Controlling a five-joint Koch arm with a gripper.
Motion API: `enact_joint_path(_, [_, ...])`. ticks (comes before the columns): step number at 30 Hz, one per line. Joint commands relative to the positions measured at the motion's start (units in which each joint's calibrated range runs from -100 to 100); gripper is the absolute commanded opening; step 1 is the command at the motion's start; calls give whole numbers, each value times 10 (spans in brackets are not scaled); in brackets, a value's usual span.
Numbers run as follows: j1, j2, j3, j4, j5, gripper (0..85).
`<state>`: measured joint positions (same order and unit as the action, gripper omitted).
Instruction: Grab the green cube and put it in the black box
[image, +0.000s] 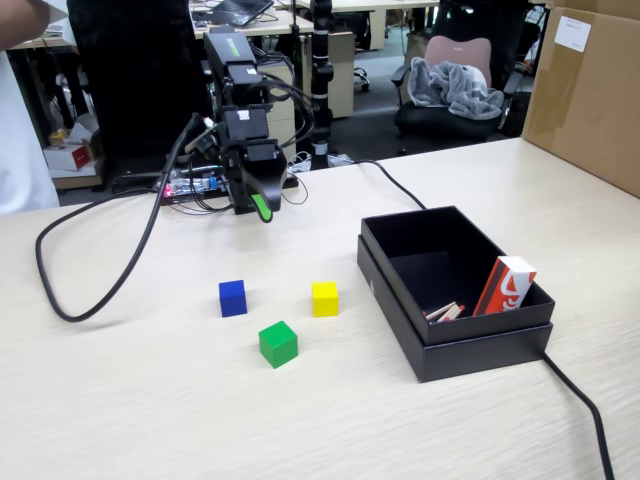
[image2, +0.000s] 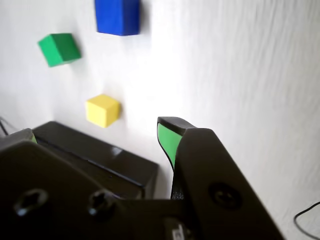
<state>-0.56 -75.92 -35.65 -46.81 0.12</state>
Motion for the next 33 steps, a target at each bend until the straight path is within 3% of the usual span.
enact_joint_path(1, [-6, 78, 116, -19, -8, 476])
enact_joint_path(12, [-37, 539, 482, -19, -89, 473])
enact_joint_path(21, [-43, 771, 564, -19, -101, 473])
enact_joint_path(33, [-36, 915, 661, -47, -102, 434])
